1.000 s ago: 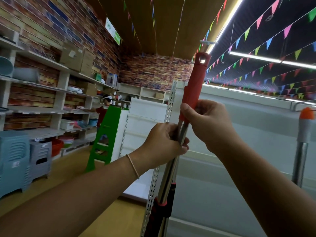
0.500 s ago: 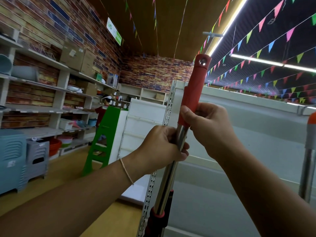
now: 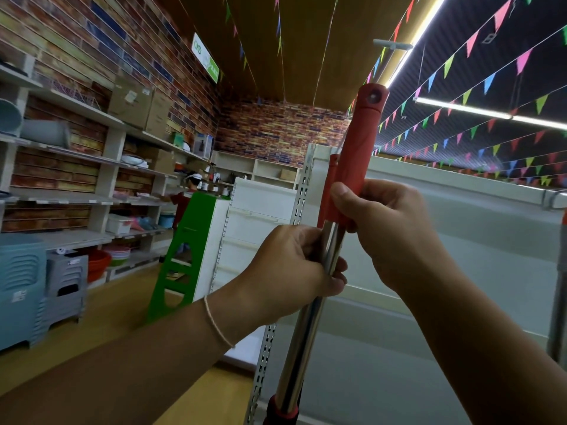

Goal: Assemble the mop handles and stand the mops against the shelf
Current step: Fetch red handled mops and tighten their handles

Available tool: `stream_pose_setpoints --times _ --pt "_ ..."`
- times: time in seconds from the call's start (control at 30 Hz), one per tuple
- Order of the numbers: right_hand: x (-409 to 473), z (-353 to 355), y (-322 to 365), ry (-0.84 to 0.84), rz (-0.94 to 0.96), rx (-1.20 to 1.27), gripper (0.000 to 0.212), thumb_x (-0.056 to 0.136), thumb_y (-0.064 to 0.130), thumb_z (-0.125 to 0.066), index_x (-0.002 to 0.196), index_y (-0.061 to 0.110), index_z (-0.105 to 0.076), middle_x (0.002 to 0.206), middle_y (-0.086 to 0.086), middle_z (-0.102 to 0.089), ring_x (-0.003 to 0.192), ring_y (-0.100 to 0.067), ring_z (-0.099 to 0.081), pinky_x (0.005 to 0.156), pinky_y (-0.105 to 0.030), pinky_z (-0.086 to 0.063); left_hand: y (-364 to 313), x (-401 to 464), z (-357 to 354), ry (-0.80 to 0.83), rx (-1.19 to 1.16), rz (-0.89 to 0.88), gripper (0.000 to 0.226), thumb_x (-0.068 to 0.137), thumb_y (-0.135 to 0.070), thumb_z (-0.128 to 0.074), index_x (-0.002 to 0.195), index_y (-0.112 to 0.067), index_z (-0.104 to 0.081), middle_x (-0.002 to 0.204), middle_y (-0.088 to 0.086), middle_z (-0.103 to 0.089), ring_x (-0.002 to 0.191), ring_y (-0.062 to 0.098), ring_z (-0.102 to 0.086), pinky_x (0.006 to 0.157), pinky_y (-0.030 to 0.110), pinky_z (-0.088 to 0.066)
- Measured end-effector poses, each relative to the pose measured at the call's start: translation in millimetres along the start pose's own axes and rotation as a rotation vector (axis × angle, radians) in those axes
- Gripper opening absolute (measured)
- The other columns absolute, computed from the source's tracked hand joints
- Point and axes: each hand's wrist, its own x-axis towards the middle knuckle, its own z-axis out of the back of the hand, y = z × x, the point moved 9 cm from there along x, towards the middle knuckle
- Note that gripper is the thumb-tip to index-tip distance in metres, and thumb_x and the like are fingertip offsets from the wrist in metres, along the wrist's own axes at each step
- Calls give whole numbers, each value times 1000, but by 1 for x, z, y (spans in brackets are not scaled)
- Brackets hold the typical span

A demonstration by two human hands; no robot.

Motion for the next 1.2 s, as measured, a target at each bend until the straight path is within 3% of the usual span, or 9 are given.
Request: stream_pose_setpoints --times 0.23,0.77,0.93,1.03,1.2 --pt "-6 -5 0 25 0 -1 18 89 25 -69 94 9 -72 75 -2 -74 58 -1 -67 50 -9 -46 3 -6 1 6 17 12 28 71 7 -74 92 -10 -68 81 2 -75 77 18 -73 72 31 -60" --pt "3 -15 -35 41 -78 -109 17 90 32 -67 77 21 -68 80 -10 -74 73 -21 -70 54 -22 -55 49 15 -1 -2 20 123 31 72 7 -72 95 -12 -68 83 4 -74 80 18 -73 78 39 -61" --pt "19 -16 -57 10 -138 -73 15 90 29 -68 76 26 -66 74 3 -74 62 -5 -69 47 -12 -47 59 26 1 -38 89 115 20 75 -3 -74 92 -12 -68 86 5 -74 84 21 -72 84 43 -58" --pt "29 -15 -70 -7 -166 -75 15 91 28 -67 76 25 -66 74 3 -74 63 -6 -69 48 -13 -47 73 28 0 -93 116 146 11 81 -13 -73 91 -10 -69 85 8 -74 84 23 -71 87 45 -56" --pt "46 -16 -90 -33 -187 -61 11 89 27 -69 80 25 -63 75 0 -73 55 2 -67 41 -10 -43 93 36 -3 -133 100 197 16 88 -24 -68 94 -9 -69 82 6 -75 81 17 -71 91 42 -53"
